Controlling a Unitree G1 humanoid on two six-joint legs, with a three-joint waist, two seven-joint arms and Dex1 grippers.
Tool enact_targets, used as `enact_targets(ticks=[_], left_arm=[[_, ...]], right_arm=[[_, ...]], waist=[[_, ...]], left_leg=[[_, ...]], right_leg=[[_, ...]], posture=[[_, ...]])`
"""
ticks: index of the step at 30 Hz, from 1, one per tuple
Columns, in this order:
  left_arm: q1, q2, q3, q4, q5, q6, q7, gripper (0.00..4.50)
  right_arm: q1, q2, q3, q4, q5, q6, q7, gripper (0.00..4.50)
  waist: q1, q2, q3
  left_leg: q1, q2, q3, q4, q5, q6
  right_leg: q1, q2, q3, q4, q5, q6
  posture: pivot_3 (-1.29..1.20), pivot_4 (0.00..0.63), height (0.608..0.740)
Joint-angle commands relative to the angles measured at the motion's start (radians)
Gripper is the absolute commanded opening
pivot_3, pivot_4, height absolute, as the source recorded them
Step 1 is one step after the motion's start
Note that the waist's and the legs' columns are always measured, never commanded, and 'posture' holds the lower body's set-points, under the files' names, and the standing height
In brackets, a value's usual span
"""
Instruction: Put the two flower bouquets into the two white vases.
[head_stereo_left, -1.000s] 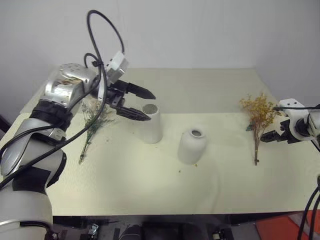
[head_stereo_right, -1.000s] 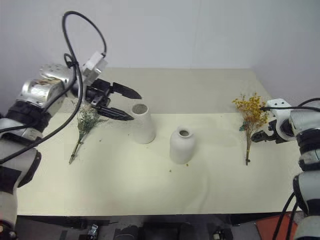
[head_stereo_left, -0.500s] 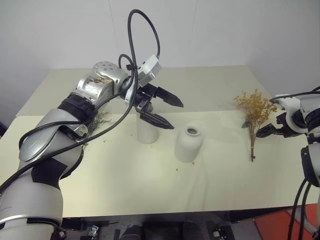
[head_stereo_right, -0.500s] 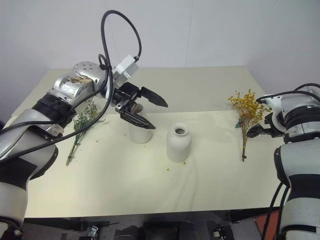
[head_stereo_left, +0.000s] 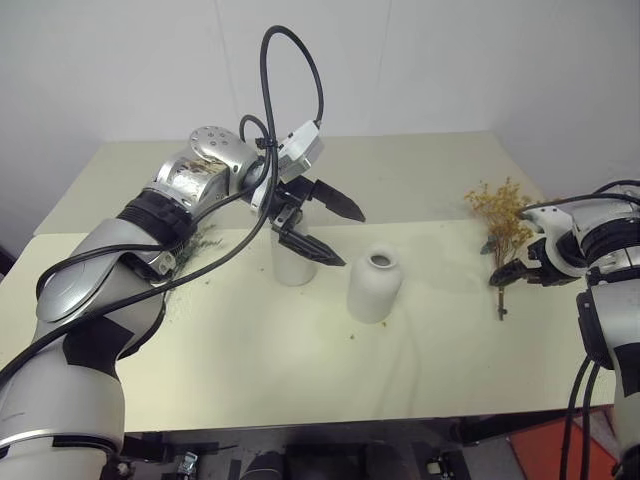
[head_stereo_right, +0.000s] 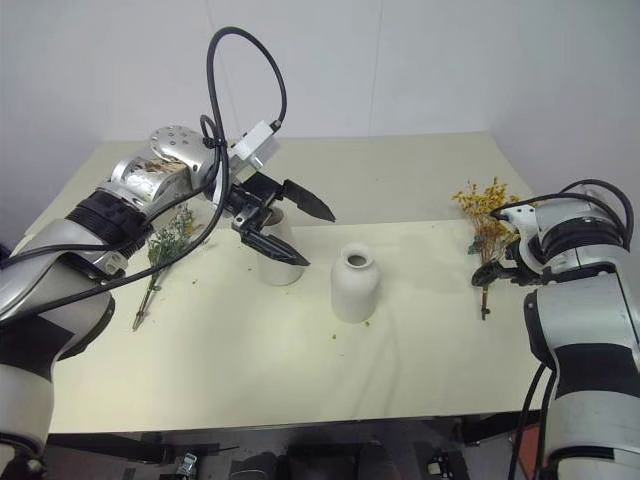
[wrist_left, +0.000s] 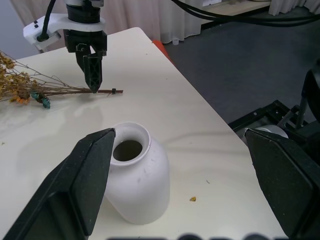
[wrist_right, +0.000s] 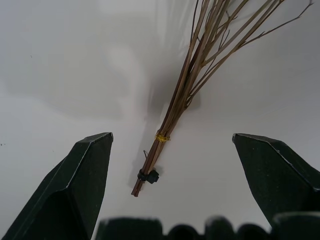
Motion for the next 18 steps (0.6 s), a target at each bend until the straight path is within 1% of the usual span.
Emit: enact_targets(ticks=[1, 12, 15, 18], left_arm=[[-0.006, 0.017, 0.004, -0.025, -0.022, -0.016, -0.004, 4.48], [0.016, 0.043, 0.007, -0.052, -0.021, -0.016, -0.004, 4.48], [0.022, 0.049, 0.010, -0.057, -0.021, -0.013, -0.004, 4.50], [0.026, 0.055, 0.009, -0.062, -0.020, -0.014, -0.004, 4.50]], right_arm=[[0.008, 0.009, -0.021, 0.003, -0.019, -0.005, -0.022, 4.50], [0.055, 0.038, -0.081, 0.014, -0.021, -0.030, -0.102, 4.50], [0.058, 0.044, -0.094, 0.015, -0.021, -0.036, -0.102, 3.92], [0.057, 0.052, -0.098, 0.016, -0.023, -0.033, -0.101, 2.93]], waist=[[0.000, 0.000, 0.000], [-0.001, 0.000, 0.000], [-0.002, 0.000, 0.000], [-0.003, 0.000, 0.000]], left_leg=[[0.000, 0.000, 0.000, 0.000, 0.000, 0.000], [0.000, 0.000, 0.000, 0.000, 0.000, 0.000], [0.000, 0.000, 0.000, 0.000, 0.000, 0.000], [0.001, 0.000, 0.000, 0.000, 0.001, -0.001]], right_leg=[[0.000, 0.000, 0.000, 0.000, 0.000, 0.000], [0.000, 0.000, 0.001, 0.000, 0.000, 0.000], [0.000, 0.000, 0.001, 0.000, 0.000, 0.000], [0.000, 0.000, 0.001, 0.001, 0.000, 0.000]], posture=[[0.00, 0.150, 0.740], [0.00, 0.150, 0.740], [0.00, 0.150, 0.740], [0.00, 0.150, 0.740]])
